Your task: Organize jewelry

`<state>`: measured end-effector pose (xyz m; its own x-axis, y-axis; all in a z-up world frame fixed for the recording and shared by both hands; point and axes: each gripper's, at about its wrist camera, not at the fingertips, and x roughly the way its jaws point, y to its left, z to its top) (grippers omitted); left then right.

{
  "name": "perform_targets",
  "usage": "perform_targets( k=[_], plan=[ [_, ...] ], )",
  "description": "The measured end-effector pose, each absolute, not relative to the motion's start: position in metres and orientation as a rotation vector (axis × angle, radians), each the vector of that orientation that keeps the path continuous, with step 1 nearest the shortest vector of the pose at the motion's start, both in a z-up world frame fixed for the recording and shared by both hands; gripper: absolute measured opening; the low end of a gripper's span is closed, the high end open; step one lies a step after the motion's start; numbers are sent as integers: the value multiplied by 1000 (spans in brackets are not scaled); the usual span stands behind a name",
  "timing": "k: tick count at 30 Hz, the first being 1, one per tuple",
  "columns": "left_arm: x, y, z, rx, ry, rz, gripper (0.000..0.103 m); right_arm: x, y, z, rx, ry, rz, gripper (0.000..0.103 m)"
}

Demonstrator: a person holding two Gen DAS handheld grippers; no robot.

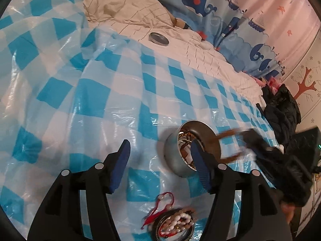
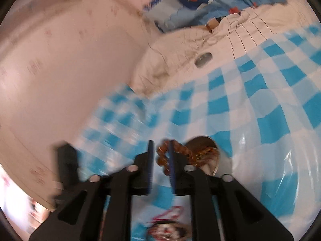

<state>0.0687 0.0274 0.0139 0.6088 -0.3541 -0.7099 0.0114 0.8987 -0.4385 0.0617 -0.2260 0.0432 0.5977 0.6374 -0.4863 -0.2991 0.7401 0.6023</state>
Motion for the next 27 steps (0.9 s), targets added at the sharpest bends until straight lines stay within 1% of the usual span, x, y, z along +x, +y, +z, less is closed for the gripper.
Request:
perform_targets(
  k=[2, 7, 8, 9, 13, 17, 19, 22, 27],
  plan=[
    [66, 30, 14, -407, 901, -217, 63, 61, -219, 39, 472, 763, 568, 33],
    [59, 31, 10, -376, 918, -213, 67, 37, -237, 34, 485, 767, 549, 37],
    [57, 31, 9, -368, 921, -210, 68, 32, -241, 32, 491, 772, 542, 40],
    [56, 30, 8, -357, 926, -208, 69, 23, -247, 28, 497, 780, 530, 42],
    [51, 21, 3, -286, 946, -200, 71, 1, -262, 7, 528, 831, 487, 44],
    [46, 15, 1, -230, 952, -201, 75, 4, -261, -5, 560, 879, 468, 45],
    [44, 15, -2, -205, 963, -195, 76, 3, -258, -6, 552, 894, 477, 48],
    [42, 17, -3, -204, 972, -188, 76, 1, -250, -5, 522, 913, 487, 49],
    [34, 16, -1, -171, 959, -175, 78, -4, -241, -4, 492, 926, 502, 53]
  ],
)
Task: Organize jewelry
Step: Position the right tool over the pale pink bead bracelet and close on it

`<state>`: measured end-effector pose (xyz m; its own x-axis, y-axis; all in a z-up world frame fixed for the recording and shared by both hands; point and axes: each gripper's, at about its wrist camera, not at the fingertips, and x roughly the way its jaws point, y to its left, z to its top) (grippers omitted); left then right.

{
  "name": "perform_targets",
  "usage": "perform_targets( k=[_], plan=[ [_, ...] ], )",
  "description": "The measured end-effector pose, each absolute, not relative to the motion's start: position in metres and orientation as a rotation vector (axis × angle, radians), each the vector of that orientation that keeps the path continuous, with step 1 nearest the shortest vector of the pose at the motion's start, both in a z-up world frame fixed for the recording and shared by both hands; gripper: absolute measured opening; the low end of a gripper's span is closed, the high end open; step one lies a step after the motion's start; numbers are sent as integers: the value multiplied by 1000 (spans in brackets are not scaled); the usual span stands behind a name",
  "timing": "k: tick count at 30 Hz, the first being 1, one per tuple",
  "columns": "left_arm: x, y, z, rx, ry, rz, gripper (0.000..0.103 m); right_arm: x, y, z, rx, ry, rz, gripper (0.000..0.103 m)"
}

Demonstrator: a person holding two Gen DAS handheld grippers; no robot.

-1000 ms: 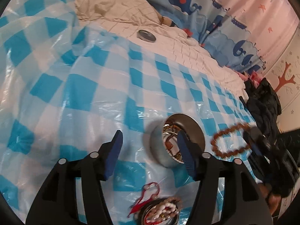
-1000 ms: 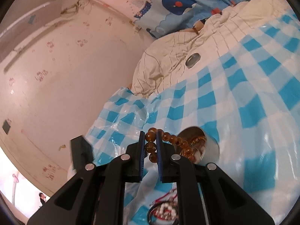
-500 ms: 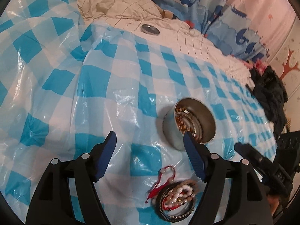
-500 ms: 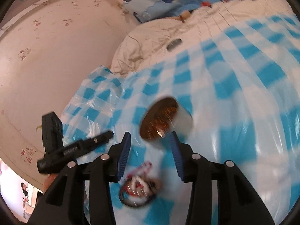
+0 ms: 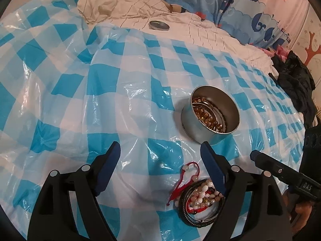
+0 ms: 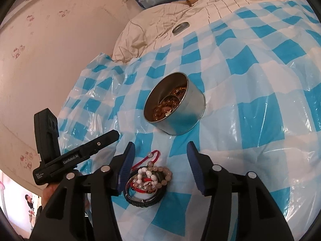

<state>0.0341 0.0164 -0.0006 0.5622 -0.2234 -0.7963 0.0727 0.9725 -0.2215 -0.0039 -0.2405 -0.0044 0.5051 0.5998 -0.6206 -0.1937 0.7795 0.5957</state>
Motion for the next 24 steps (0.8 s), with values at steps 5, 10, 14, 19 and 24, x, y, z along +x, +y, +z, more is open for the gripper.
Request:
perform_targets(
  k=[5, 10, 14, 19, 24],
  plan=[
    [29, 15, 3, -139, 946, -169, 80, -6, -236, -7, 476, 941, 505, 53],
    [24, 14, 7, -110, 931, -151, 81, -10, -232, -10, 449, 958, 507, 54],
    [21, 11, 9, -86, 923, -142, 81, -14, -230, -10, 425, 967, 507, 56],
    [17, 6, 10, -54, 918, -141, 83, -21, -228, -8, 389, 967, 504, 58],
    [14, 5, 8, -37, 921, -145, 83, -31, -223, -5, 319, 960, 494, 60]
  ],
)
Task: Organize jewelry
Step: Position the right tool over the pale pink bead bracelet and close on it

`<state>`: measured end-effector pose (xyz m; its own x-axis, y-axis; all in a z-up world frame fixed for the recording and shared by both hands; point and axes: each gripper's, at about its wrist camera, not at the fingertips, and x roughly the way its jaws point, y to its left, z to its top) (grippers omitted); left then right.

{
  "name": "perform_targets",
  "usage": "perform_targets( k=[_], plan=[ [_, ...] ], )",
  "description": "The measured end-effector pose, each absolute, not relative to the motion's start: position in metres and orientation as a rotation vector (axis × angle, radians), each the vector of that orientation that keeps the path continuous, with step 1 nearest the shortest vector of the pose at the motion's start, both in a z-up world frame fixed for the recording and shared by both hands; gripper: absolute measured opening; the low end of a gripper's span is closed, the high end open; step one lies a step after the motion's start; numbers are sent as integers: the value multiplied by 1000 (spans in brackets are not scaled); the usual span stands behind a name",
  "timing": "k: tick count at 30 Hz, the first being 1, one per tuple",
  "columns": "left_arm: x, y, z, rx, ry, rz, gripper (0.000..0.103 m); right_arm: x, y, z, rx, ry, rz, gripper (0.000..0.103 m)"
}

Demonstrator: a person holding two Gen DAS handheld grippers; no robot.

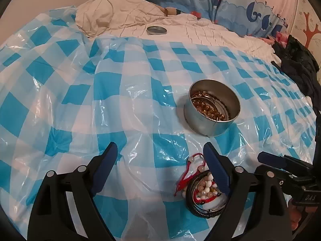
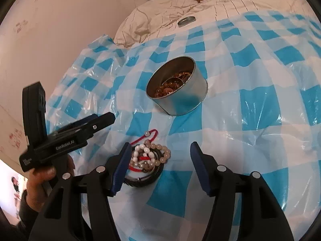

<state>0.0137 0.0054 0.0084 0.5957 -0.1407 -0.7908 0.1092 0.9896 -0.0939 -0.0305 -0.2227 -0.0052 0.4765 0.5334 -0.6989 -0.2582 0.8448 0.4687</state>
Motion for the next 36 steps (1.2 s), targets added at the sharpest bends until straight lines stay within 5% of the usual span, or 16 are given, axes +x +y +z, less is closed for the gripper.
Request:
perform_targets(
  k=[25, 31, 36],
  plan=[
    [11, 43, 2, -132, 958, -102, 88, -58, -156, -17, -19, 899, 575, 78],
    [11, 42, 1, -133, 961, -105, 89, -37, -172, -27, 110, 966, 526, 77],
    [12, 42, 0, -140, 961, -102, 89, -24, -186, -37, 301, 1032, 588, 58]
  ],
)
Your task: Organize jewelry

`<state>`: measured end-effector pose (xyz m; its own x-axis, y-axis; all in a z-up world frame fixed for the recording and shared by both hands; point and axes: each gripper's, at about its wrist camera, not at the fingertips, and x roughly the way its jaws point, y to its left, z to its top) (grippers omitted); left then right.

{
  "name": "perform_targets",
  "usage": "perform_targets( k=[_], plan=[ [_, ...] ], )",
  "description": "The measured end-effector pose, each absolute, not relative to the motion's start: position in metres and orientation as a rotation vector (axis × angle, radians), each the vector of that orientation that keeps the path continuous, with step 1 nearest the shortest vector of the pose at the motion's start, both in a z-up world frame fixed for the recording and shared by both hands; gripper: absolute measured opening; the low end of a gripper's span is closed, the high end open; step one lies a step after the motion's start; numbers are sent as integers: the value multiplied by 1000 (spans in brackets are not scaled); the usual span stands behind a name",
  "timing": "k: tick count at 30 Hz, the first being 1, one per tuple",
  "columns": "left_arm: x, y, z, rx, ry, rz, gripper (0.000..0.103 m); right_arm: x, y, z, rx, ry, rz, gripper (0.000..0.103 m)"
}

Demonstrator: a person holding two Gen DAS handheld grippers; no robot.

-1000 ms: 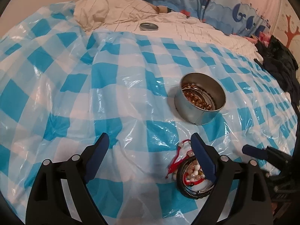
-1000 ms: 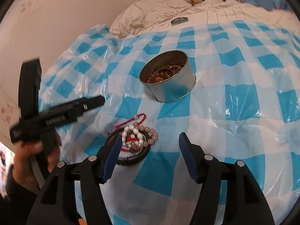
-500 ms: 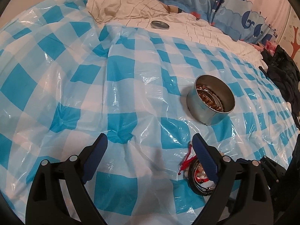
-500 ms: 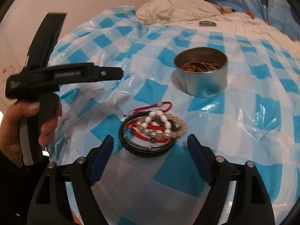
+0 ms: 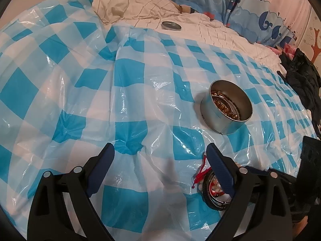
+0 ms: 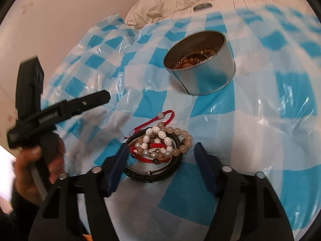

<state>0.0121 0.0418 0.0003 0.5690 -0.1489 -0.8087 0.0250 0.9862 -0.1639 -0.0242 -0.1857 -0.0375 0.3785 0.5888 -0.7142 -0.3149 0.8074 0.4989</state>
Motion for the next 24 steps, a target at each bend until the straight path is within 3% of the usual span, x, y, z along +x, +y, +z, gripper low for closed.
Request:
perform_targets(
  k=[5, 8, 12, 15, 17, 24],
  plan=[
    [14, 37, -2, -139, 968, -106, 89, -10, -195, -46, 453, 1063, 598, 52],
    [17, 35, -3, -135, 971, -109, 89, -2, -199, -52, 492, 1103, 570, 38],
    [19, 36, -3, -145, 968, -100, 89, 0, -202, -55, 505, 1124, 564, 32],
    [23, 34, -5, -140, 971, -101, 89, 2, -206, -57, 564, 1117, 603, 15],
    [25, 34, -5, -140, 974, -103, 89, 3, -207, -55, 595, 1097, 637, 8],
    [29, 32, -7, -132, 982, -107, 89, -3, -206, -31, 585, 1008, 698, 8]
  ],
)
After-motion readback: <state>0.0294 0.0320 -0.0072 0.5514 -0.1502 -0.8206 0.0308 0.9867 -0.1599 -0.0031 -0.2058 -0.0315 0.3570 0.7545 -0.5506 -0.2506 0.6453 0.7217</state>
